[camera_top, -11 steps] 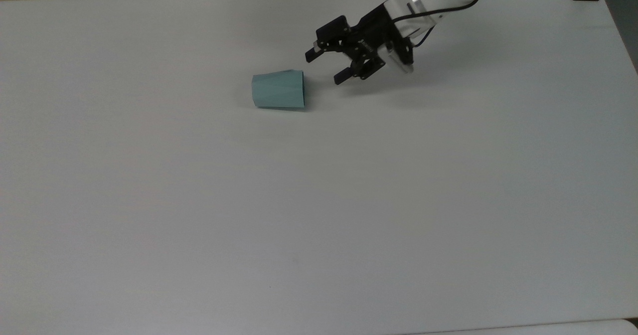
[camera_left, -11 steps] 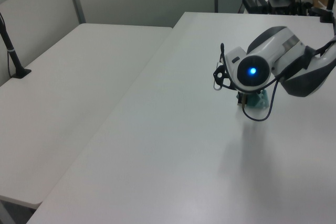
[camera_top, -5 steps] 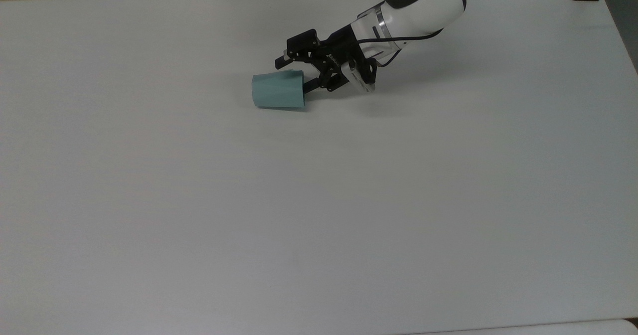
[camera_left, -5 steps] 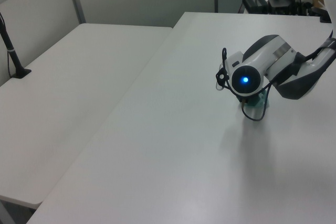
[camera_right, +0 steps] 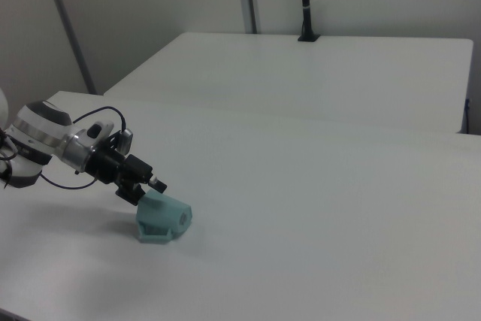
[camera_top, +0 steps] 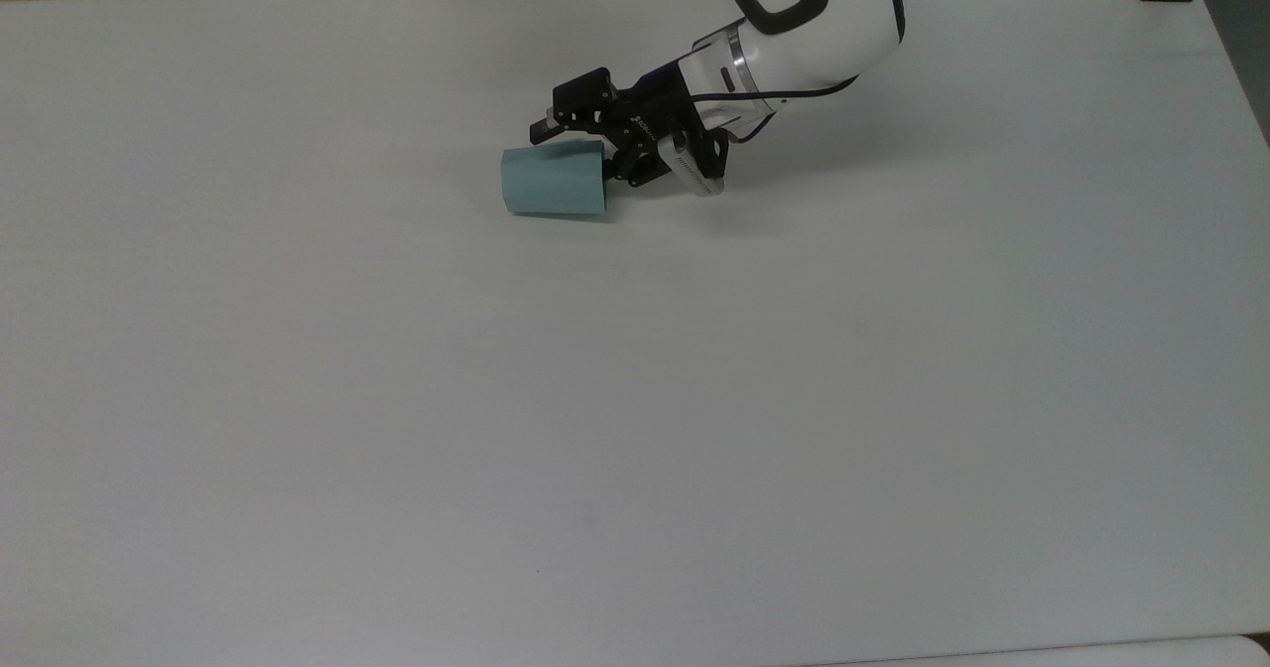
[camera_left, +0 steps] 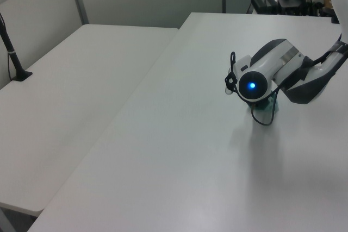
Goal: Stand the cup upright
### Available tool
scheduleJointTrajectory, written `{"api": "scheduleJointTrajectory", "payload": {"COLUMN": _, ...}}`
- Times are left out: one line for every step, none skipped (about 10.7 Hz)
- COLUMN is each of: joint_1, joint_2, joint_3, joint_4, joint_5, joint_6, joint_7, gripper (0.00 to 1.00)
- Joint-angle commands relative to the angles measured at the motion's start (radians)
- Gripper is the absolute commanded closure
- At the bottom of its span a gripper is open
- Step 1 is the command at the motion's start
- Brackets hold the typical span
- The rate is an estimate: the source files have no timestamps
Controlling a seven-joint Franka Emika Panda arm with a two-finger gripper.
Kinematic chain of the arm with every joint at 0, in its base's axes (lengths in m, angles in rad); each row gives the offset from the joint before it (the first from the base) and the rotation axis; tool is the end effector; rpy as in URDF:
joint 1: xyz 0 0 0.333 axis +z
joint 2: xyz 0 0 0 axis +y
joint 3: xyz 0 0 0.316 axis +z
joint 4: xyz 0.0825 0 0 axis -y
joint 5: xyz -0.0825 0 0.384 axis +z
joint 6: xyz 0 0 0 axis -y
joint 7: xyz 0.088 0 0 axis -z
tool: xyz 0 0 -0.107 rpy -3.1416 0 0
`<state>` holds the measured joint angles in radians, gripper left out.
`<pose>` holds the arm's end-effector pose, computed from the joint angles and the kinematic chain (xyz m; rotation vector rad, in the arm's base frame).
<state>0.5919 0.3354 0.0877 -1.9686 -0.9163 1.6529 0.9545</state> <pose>0.4810 0.2851 0.2974 2.1314 0.1421 0.2243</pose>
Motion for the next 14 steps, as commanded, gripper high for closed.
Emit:
{"api": "scheduleJointTrajectory", "payload": {"joint_1": 0.0, "joint_2": -0.009, "joint_3": 0.003, "joint_4": -0.013, "joint_5": -0.019, "joint_6": -0.001, "joint_7": 0.029, "gripper": 1.0}}
{"api": "scheduleJointTrajectory", "payload": {"joint_1": -0.001, "joint_2": -0.006, "joint_3": 0.003, "joint_4": -0.013, "joint_5": -0.019, "joint_6": 0.007, "joint_7": 0.024, "gripper": 1.0}}
{"api": "scheduleJointTrajectory", "payload": {"joint_1": -0.009, "joint_2": -0.003, "joint_3": 0.003, "joint_4": -0.016, "joint_5": -0.019, "joint_6": 0.018, "joint_7": 0.02, "gripper": 1.0}}
{"api": "scheduleJointTrajectory", "payload": {"joint_1": -0.012, "joint_2": 0.004, "joint_3": 0.003, "joint_4": -0.024, "joint_5": -0.019, "joint_6": 0.019, "joint_7": 0.015, "gripper": 1.0}}
{"api": "scheduleJointTrajectory", "payload": {"joint_1": -0.014, "joint_2": 0.007, "joint_3": 0.003, "joint_4": -0.027, "joint_5": -0.019, "joint_6": 0.024, "joint_7": 0.012, "gripper": 1.0}}
{"api": "scheduleJointTrajectory", "payload": {"joint_1": -0.015, "joint_2": 0.008, "joint_3": 0.003, "joint_4": -0.027, "joint_5": -0.019, "joint_6": 0.036, "joint_7": 0.012, "gripper": 1.0}}
{"api": "scheduleJointTrajectory", "payload": {"joint_1": -0.02, "joint_2": 0.007, "joint_3": 0.003, "joint_4": -0.027, "joint_5": -0.019, "joint_6": 0.041, "joint_7": 0.009, "gripper": 1.0}}
{"api": "scheduleJointTrajectory", "payload": {"joint_1": -0.023, "joint_2": 0.005, "joint_3": 0.003, "joint_4": -0.026, "joint_5": -0.015, "joint_6": 0.041, "joint_7": -0.009, "gripper": 1.0}}
{"api": "scheduleJointTrajectory", "payload": {"joint_1": -0.026, "joint_2": -0.004, "joint_3": 0.003, "joint_4": -0.021, "joint_5": -0.006, "joint_6": 0.042, "joint_7": -0.028, "gripper": 1.0}}
{"api": "scheduleJointTrajectory", "payload": {"joint_1": -0.027, "joint_2": -0.03, "joint_3": 0.003, "joint_4": -0.01, "joint_5": 0.013, "joint_6": 0.045, "joint_7": -0.061, "gripper": 1.0}}
{"api": "scheduleJointTrajectory", "payload": {"joint_1": -0.029, "joint_2": -0.057, "joint_3": 0.003, "joint_4": 0.013, "joint_5": 0.075, "joint_6": 0.044, "joint_7": -0.119, "gripper": 1.0}}
{"api": "scheduleJointTrajectory", "payload": {"joint_1": -0.033, "joint_2": -0.088, "joint_3": 0.003, "joint_4": 0.019, "joint_5": 0.114, "joint_6": 0.039, "joint_7": -0.173, "gripper": 1.0}}
{"api": "scheduleJointTrajectory", "payload": {"joint_1": -0.038, "joint_2": -0.113, "joint_3": 0.003, "joint_4": 0.02, "joint_5": 0.123, "joint_6": 0.036, "joint_7": -0.196, "gripper": 1.0}}
{"api": "scheduleJointTrajectory", "payload": {"joint_1": -0.049, "joint_2": -0.133, "joint_3": 0.001, "joint_4": 0.045, "joint_5": 0.149, "joint_6": 0.036, "joint_7": -0.216, "gripper": 1.0}}
